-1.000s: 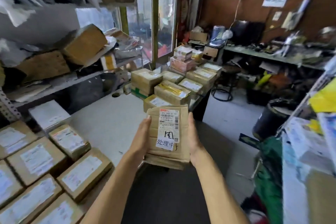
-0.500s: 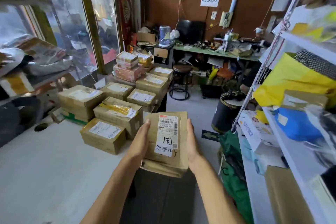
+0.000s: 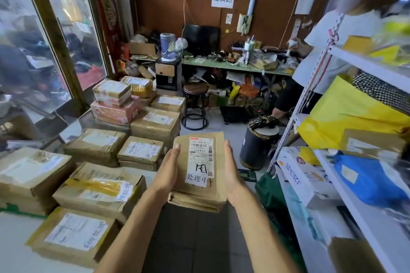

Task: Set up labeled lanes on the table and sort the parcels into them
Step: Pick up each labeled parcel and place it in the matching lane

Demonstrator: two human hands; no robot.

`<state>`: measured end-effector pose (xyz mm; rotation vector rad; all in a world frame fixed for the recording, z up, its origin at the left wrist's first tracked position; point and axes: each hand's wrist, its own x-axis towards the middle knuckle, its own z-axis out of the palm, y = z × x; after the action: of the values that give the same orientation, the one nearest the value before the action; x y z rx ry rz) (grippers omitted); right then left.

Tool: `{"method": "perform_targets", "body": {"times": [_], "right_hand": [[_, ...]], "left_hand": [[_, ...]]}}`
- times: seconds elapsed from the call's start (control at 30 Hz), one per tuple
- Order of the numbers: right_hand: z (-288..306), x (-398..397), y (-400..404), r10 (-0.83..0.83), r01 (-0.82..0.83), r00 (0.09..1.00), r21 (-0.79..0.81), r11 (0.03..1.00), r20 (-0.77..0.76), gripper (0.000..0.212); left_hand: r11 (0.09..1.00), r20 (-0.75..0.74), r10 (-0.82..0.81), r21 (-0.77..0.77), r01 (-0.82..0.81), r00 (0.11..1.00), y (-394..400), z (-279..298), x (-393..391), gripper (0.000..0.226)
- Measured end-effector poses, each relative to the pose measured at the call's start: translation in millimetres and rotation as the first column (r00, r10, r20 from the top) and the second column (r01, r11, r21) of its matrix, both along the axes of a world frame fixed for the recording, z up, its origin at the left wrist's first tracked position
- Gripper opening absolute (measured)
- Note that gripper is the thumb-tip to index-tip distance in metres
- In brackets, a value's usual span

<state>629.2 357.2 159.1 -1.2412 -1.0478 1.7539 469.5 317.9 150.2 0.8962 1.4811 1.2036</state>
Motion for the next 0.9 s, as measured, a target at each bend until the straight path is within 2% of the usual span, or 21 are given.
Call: {"method": "perform_targets", "body": {"times": [0.17,0.3,0.4,0.53,0.63,0.73,0.83,0.9], "right_hand": [[0.2,-8.3,51.0,0.028,-0.029,0.999,-0.063,0.998,-0.02,0.068],[-8.3,-17.8,105.9,0.019,-0.019,1.0,-0.065,0.998,-0.001,0.061],[-15.0,-24.8,154.3,0.082,-0.083,0.997,-0.089,0.993,-0.008,0.071],[-10.6,-33.9,216.5,0.208,-0.21,0.977,-0.089,0.974,-0.038,0.076],[-5.8,-47.5,259.9,0.3,-0.304,0.951,-0.05,0.951,-0.072,0.07],[2.4,-70.5,289.1,0.421,-0.422,0.904,-0.001,0.906,-0.078,0.06],[5.7,-101.0,309.6,0.527,-0.526,0.848,0.027,0.85,-0.06,0.061],[6.7,-123.9,321.2,0.579,-0.579,0.814,0.013,0.815,-0.04,0.051]], "left_hand": [[0.999,-0.013,0.03,-0.037,-0.03,0.999,50.1,-6.1,-8.1,0.073],[0.994,0.032,0.083,-0.073,-0.081,0.996,95.3,-6.0,-11.9,0.062],[0.992,0.027,0.114,-0.066,-0.112,0.993,133.9,-6.3,-14.4,0.06],[0.976,0.027,0.207,-0.079,-0.204,0.978,185.9,-9.0,-20.4,0.082],[0.955,0.022,0.283,-0.094,-0.28,0.959,214.0,-1.9,-30.9,0.059],[0.925,-0.016,0.371,-0.086,-0.371,0.928,229.0,7.0,-43.7,0.053],[0.867,-0.018,0.49,-0.094,-0.489,0.872,229.0,21.6,-58.9,0.039],[0.833,-0.029,0.545,-0.094,-0.545,0.838,223.9,36.5,-69.9,0.04]]}}
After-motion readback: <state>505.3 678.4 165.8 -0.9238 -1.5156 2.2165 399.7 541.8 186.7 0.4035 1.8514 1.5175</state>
